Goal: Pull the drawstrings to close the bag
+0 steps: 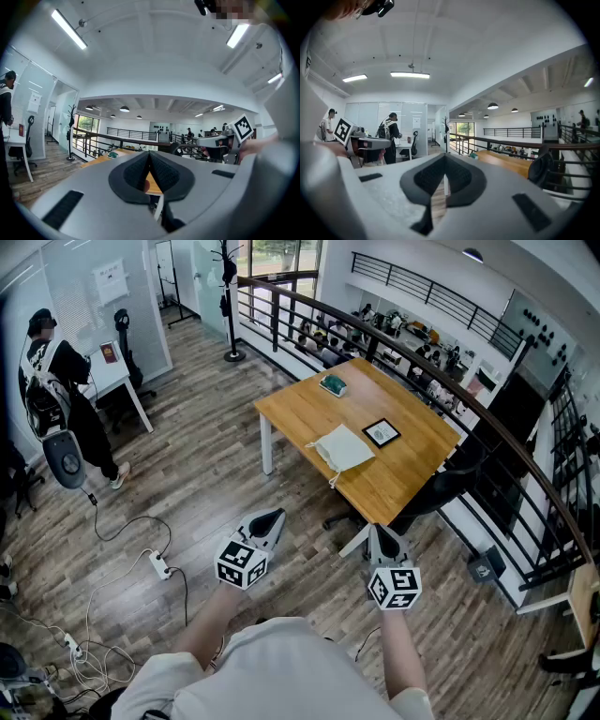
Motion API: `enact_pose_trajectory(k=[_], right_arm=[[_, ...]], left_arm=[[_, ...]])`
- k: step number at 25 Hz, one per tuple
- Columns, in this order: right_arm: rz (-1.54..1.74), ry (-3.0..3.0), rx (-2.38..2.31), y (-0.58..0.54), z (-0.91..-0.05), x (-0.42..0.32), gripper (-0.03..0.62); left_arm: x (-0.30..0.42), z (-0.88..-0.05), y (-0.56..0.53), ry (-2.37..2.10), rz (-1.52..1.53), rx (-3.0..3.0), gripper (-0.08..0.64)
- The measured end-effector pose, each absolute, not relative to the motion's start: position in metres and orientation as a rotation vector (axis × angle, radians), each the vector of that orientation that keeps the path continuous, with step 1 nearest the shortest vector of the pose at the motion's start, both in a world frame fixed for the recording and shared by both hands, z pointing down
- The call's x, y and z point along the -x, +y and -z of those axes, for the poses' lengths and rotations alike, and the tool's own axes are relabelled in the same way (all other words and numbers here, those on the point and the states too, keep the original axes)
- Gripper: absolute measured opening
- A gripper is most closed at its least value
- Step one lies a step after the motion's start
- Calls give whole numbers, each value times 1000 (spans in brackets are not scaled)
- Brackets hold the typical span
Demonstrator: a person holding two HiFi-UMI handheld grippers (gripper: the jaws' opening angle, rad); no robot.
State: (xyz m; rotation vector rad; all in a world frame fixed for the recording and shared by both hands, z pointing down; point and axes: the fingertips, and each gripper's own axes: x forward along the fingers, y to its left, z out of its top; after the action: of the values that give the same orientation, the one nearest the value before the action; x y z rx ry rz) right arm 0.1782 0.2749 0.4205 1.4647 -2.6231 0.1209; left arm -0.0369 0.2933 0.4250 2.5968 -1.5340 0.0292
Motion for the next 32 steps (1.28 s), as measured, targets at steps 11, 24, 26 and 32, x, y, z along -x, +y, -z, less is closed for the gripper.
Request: enact_pose_trajectory(k=[11,24,26,32], right_arm=[[-112,-2612,-1473,282,-423,-175,2],[-123,-2660,-1455,297,-425,-164,3],[-125,-2653,-1455,298,-429,-158,3],[-136,-2641,-1434,304,-438,-137,23]], left_arm=[[37,-429,300,-1519,-33,-2600,-6],[42,-430,309,-1490,-34,-2621,-6],[46,-433,309,-1485,-31,-2621,-6],[55,-440,312,-1454,-29,-2617,10]])
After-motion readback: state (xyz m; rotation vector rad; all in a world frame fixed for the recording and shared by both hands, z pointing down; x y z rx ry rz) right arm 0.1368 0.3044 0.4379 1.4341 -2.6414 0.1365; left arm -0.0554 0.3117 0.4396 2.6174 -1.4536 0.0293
